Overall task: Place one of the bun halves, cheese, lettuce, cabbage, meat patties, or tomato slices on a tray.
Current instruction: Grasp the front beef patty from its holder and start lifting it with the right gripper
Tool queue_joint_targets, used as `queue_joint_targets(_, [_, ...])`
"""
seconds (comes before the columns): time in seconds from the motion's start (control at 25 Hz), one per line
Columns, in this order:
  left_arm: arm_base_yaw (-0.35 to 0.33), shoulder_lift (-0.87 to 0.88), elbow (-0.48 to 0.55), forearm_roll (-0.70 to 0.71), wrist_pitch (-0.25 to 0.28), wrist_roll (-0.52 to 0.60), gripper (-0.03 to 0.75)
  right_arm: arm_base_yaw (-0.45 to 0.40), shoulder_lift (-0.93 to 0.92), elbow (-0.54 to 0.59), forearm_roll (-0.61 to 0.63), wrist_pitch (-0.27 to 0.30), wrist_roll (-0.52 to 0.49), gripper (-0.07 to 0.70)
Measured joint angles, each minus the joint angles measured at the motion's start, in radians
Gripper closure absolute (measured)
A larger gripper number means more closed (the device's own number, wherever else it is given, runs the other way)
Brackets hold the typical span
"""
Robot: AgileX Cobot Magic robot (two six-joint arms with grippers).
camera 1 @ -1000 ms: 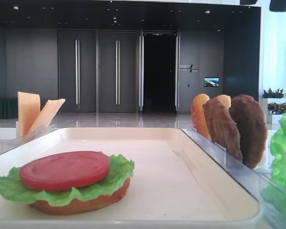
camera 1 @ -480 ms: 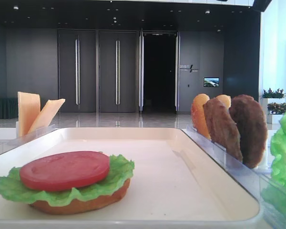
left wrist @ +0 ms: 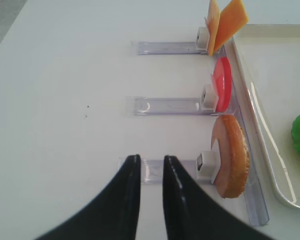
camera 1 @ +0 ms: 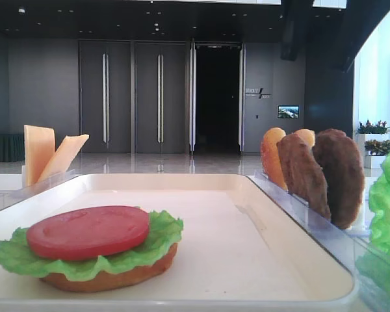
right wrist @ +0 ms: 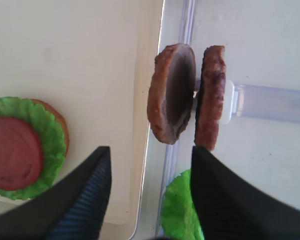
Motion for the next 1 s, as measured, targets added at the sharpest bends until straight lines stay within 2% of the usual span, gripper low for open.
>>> queue_joint_targets(0.16, [0.000, 0.000, 0.000, -0.002, 0.000, 0.006, 0.597, 0.000, 0.038, 0.000, 0.004, -0.004, -0.013, 0.255])
queue_joint_targets(0.44, [0.000, 0.000, 0.000, -0.005, 0.000, 0.009, 0.597, 0.000, 0.077, -0.014, 0.019, -0.047, -0.038, 0.254])
queue_joint_targets(1.0, [0.000, 0.000, 0.000, -0.005, 0.000, 0.008, 0.608, -0.015, 0.137, -0.039, 0.028, -0.073, -0.045, 0.254])
